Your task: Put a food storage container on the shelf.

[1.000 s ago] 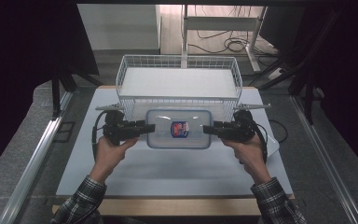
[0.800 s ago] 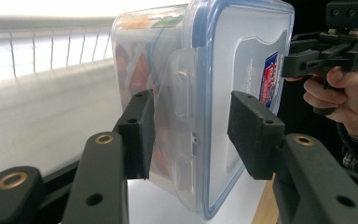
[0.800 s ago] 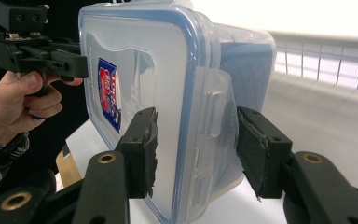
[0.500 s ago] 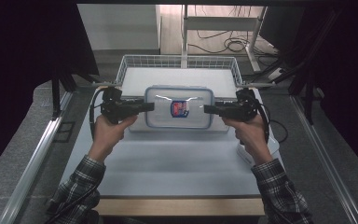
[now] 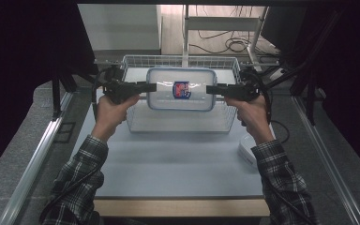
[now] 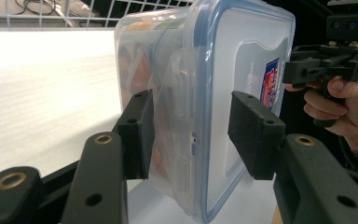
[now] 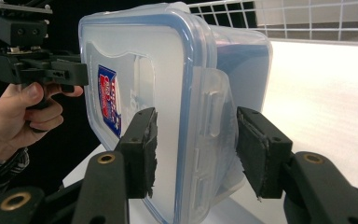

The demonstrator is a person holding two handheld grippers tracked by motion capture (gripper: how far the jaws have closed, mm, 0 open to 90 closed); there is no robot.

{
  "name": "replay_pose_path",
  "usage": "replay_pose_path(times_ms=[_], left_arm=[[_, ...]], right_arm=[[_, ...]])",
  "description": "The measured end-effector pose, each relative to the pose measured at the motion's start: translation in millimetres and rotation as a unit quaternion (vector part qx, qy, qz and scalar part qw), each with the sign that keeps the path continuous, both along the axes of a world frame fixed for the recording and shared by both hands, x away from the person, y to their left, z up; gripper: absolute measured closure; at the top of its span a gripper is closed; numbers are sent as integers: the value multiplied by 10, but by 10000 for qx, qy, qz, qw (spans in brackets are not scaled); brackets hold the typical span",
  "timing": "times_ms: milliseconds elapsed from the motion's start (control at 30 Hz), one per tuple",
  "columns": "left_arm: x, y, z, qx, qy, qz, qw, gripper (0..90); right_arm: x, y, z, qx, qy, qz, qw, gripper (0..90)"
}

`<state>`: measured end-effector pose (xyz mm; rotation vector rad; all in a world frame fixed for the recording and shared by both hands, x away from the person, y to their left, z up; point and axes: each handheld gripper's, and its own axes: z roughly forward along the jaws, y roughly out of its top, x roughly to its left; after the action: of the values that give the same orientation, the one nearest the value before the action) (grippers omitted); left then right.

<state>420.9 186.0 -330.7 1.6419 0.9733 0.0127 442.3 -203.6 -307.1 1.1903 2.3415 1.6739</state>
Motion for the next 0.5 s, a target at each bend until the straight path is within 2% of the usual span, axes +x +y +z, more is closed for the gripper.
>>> replay_pose_path(times_ms=[100,300,400,500], left_arm=[[60,18,7,-101,21,12,9999,519],[137,23,51,-26,30,34,10000,514],[187,25,35,-97,25,70,9999,499],[233,39,2,-260,58,71,9996,491]], right_arm=[[77,9,21,29,58,-24,10000,500],[233,6,47,232,157,-48,9996,494],[287,18,39,262,175,-83,9995,476],[319,26,29,303,238,-172,9991,467]])
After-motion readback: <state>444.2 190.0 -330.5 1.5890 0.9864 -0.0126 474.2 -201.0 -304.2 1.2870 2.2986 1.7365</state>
